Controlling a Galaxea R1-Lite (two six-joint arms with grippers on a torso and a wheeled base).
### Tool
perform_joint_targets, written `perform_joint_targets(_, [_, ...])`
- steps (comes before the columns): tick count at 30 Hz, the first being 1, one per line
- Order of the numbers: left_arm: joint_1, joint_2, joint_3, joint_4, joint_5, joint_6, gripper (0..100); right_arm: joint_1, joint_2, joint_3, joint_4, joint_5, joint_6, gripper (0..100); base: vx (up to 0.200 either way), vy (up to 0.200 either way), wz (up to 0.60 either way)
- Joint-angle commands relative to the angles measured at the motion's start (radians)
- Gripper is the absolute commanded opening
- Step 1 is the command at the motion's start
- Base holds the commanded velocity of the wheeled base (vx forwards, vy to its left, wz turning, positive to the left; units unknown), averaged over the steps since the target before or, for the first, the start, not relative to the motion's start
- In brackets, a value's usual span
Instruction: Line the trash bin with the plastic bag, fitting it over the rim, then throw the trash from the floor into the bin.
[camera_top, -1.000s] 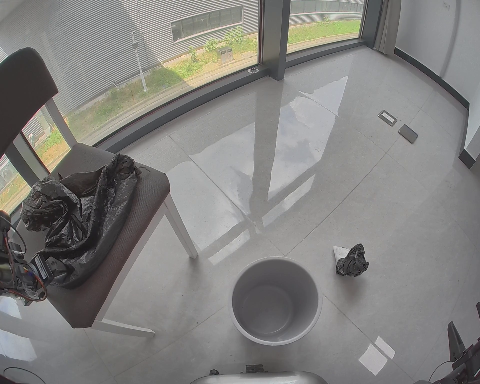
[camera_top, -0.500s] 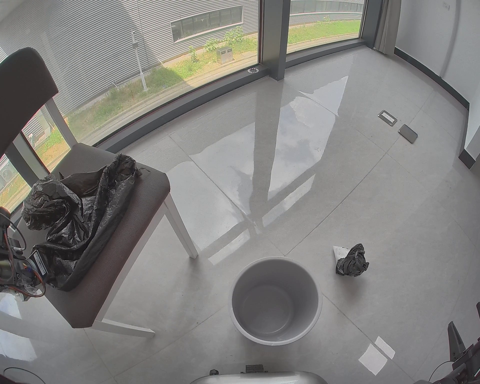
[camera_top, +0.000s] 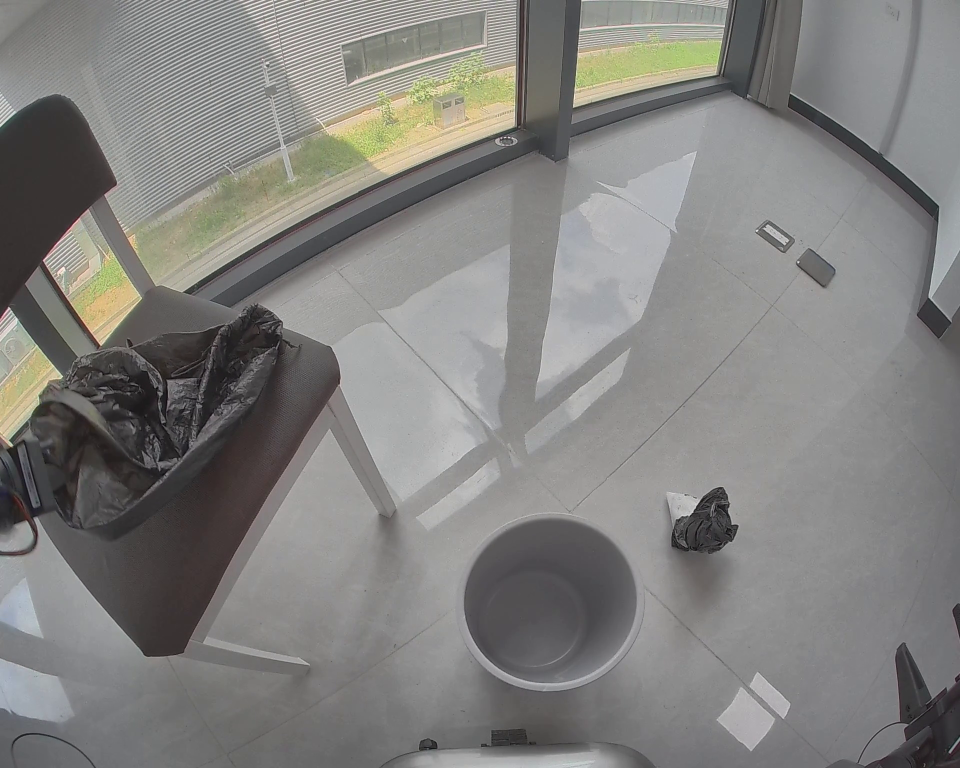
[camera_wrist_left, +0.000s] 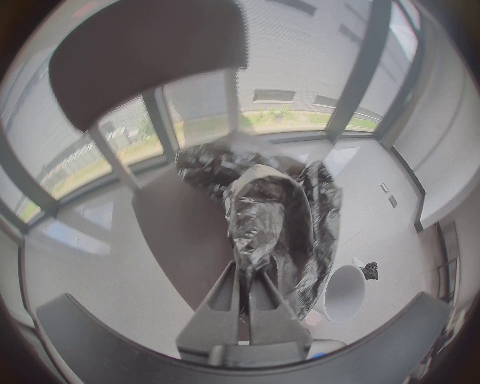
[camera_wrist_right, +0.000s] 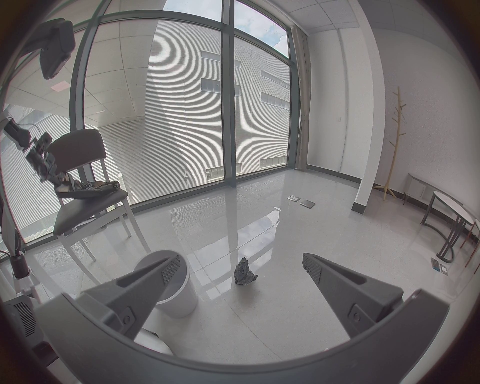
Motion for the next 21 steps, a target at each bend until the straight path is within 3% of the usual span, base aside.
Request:
perform_joint_targets(1, [-0.29,-0.099,-0.215,0.097,0.197,0.075,0,0.0,-0.012,0.018,0.0,-0.008,-0.012,100,0.0,0.0,0.0])
perform_joint_targets(3, [-0.354,-0.103,-0.239,0.113,0.232,0.073,0,0.0,-0.012,0.018,-0.005,0.009,-0.022,100,0.0,0.0,0.0])
perform_joint_targets(5, [-0.497,-0.116,-0.294,0.119,0.278,0.072,0,0.0,-0.012,0.018,-0.016,0.058,-0.084,100,0.0,0.0,0.0])
perform_joint_targets(7, [-0.532,-0.114,-0.32,0.119,0.278,0.072,0,0.002,-0.012,0.018,-0.019,0.062,-0.084,100,0.0,0.0,0.0])
perform_joint_targets(9, [-0.567,-0.103,-0.368,0.12,0.28,0.073,0,0.011,0.013,-0.093,-0.046,0.11,0.007,100,0.0,0.0,0.0])
perform_joint_targets(10, [-0.589,-0.093,-0.394,0.12,0.28,0.073,0,0.037,0.126,-0.248,-0.037,0.176,0.127,100,0.0,0.0,0.0])
perform_joint_targets(12, [-0.61,-0.077,-0.411,0.119,0.28,0.073,0,0.049,0.232,-0.311,-0.016,0.208,0.188,100,0.0,0.0,0.0])
perform_joint_targets(16, [-0.675,-0.007,-0.489,0.076,0.278,0.073,0,0.072,0.367,-0.24,-0.009,0.297,0.047,100,0.0,0.0,0.0])
perform_joint_targets(21, [-0.737,0.092,-0.597,0.024,0.301,0.075,0,0.085,0.498,-0.262,-0.014,0.349,0.004,100,0.0,0.0,0.0])
